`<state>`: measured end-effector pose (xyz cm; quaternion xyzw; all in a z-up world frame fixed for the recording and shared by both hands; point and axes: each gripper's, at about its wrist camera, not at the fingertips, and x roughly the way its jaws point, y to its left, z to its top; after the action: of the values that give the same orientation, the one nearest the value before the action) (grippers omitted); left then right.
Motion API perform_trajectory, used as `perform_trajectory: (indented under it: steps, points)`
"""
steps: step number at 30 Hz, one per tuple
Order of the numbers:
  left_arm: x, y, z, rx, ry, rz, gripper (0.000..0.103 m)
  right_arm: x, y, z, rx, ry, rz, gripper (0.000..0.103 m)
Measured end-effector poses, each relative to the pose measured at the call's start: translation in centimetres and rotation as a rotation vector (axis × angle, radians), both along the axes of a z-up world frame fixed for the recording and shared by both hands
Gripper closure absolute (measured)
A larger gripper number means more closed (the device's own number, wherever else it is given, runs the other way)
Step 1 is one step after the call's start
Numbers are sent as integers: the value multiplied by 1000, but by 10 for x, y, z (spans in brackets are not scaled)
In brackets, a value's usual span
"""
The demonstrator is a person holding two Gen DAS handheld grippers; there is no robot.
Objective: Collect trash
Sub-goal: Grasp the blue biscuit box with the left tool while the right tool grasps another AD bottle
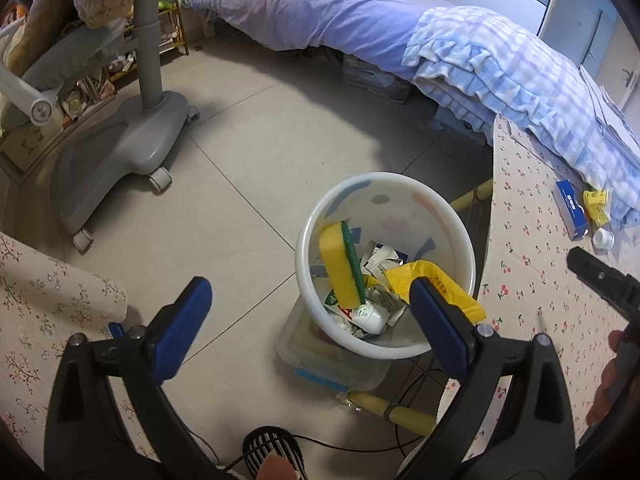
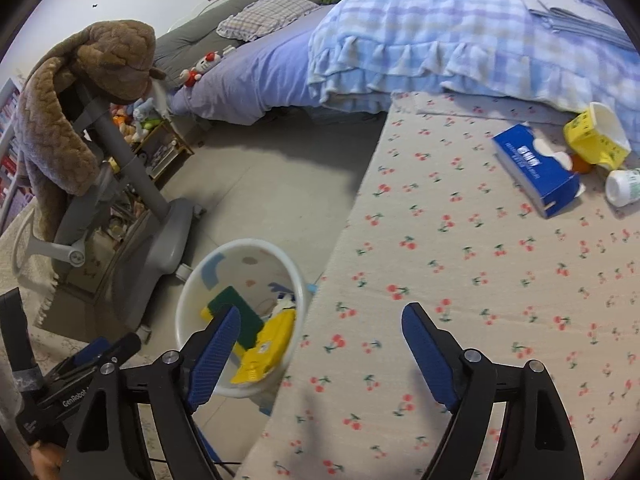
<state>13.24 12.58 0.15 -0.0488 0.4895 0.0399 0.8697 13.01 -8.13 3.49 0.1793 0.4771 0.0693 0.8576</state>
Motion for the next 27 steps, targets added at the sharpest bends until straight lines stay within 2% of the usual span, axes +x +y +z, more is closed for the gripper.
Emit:
perform_trajectory:
  steps: [5, 13, 27]
  points:
    - [-1, -10, 3, -11, -7, -20, 3, -14, -31, 4, -51, -4, -28, 16]
    - [-1, -44, 9, -34, -15, -64, 3, -41, -98, -2, -76, 21, -123, 16]
    - [11, -153, 3, -56, 1, -181, 3, -75, -209, -5, -63, 46, -326, 16]
